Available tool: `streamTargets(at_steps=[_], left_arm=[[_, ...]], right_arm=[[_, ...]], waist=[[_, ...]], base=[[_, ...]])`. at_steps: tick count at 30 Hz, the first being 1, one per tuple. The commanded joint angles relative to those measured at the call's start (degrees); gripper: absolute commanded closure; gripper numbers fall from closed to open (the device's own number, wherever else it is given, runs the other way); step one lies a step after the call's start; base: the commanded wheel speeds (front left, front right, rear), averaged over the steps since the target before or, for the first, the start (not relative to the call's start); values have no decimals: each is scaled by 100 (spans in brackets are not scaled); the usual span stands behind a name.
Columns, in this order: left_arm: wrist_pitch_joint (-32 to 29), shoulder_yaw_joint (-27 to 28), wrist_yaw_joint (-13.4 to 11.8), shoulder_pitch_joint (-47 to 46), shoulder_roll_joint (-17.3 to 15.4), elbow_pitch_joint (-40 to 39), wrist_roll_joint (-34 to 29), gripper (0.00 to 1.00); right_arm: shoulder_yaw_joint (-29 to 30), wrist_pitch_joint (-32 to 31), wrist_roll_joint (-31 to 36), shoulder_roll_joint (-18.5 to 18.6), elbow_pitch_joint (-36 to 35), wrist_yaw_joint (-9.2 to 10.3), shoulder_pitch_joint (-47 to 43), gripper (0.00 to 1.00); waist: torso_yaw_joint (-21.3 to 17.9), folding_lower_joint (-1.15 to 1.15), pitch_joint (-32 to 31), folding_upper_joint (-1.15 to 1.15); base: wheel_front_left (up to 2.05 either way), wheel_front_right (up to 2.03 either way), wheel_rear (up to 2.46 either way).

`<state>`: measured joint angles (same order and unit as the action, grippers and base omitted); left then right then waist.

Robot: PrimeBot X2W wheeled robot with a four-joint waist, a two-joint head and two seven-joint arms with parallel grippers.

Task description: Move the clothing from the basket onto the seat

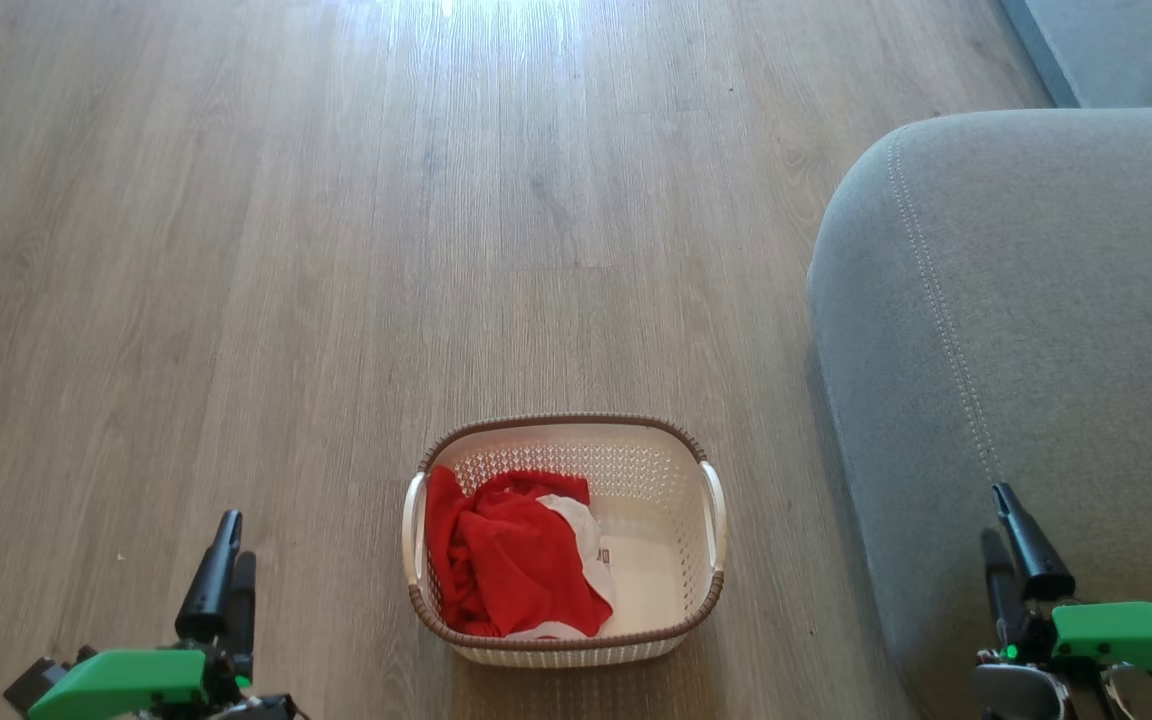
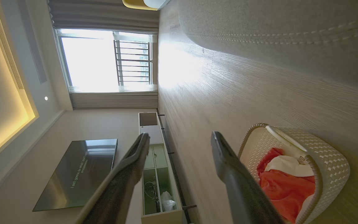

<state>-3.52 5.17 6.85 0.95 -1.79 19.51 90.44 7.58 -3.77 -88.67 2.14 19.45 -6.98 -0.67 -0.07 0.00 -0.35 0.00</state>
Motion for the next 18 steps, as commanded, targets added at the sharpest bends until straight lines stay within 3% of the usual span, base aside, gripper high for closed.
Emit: streamTargets(at_steps=[1,18], left_arm=[[37,69,10,-286,-33,-208,-66,0],[338,471,19,-497,-45,-646,-902,0]], right_arm=[[32,49,74,36,-221,-8,247,0],[88,353,1729,42,-1105,-15,479,0]], waist=[[0,0,0,0],[27,0,-13,0]], base=[[0,0,0],[0,0,0]])
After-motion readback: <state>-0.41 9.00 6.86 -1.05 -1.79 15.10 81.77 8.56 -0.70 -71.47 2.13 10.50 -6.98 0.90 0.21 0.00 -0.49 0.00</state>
